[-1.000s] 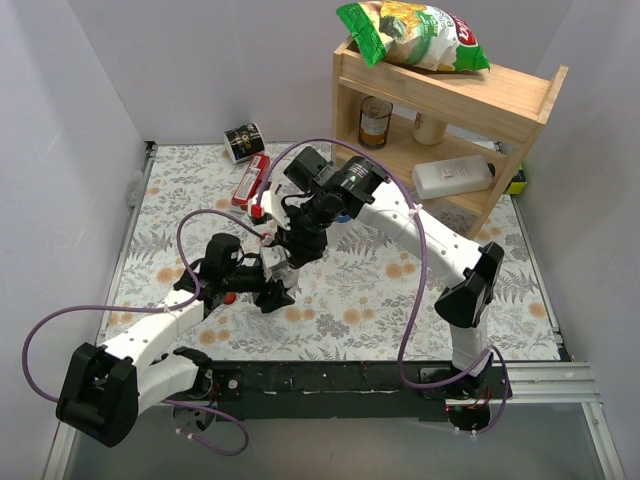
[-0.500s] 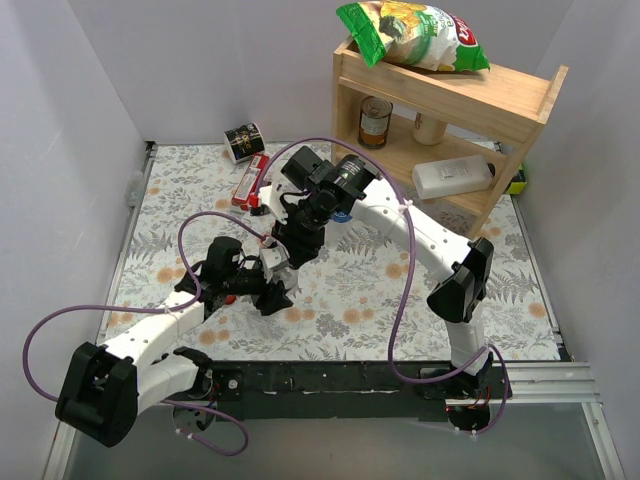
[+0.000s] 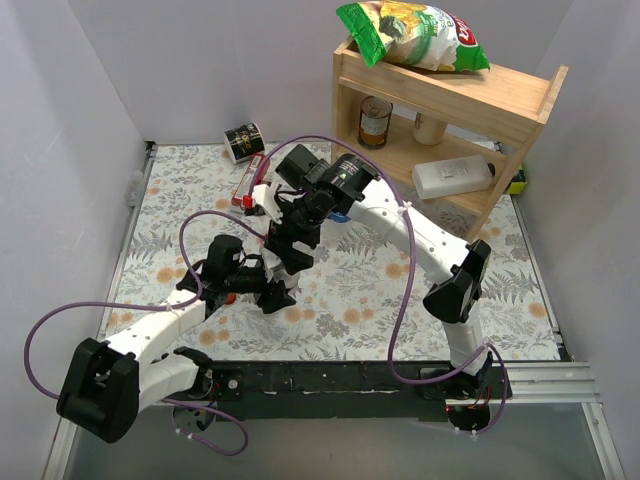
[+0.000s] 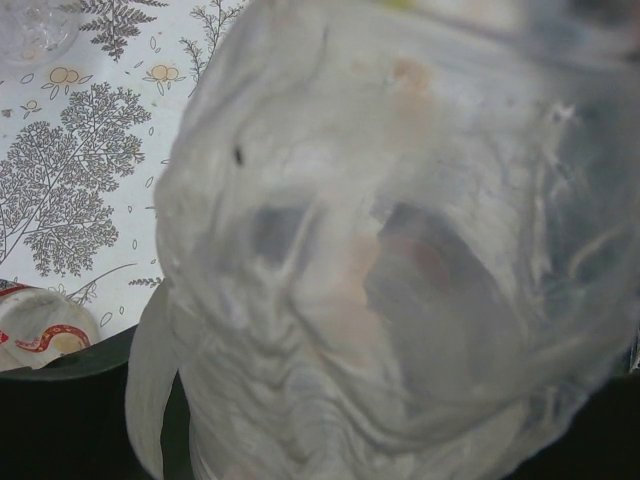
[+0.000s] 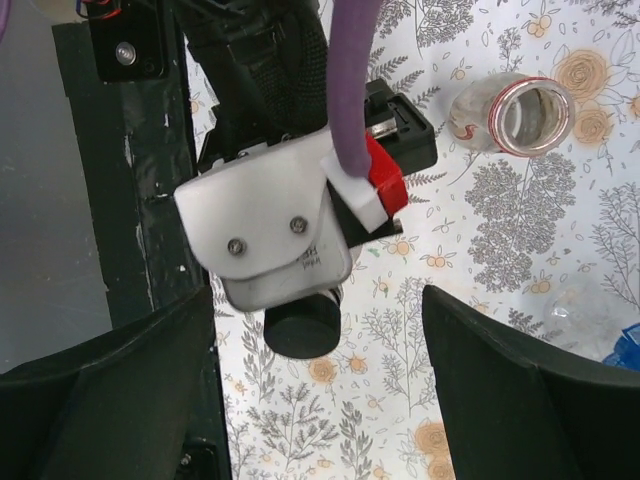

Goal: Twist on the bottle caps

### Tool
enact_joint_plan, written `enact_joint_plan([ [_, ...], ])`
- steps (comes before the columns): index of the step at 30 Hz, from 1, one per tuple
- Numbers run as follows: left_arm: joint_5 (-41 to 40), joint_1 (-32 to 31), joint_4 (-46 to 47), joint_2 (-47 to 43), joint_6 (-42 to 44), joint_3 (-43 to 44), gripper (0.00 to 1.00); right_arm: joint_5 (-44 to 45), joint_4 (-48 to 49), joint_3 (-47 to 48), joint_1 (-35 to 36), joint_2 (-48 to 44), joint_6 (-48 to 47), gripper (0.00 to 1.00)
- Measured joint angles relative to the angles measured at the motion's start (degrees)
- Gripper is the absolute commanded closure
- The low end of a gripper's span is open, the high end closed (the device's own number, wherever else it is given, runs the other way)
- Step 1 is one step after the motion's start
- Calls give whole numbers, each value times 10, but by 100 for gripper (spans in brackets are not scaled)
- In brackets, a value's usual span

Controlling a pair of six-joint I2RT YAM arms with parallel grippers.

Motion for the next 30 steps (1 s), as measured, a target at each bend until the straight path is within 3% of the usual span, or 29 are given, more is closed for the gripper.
enact_joint_plan([
  [4, 16, 0, -2, 0, 14, 0, 100, 1, 10, -19, -1, -33, -29, 8],
  [12, 94, 1, -72, 15, 87, 31, 100, -14, 37, -177, -3, -196, -191, 17],
  [21, 144, 1, -152, 52, 152, 76, 100, -31, 70, -207, 43, -206, -346, 27],
  [30, 149, 1, -193, 54, 183, 89, 100, -34, 59, -205, 69, -196, -420, 41],
])
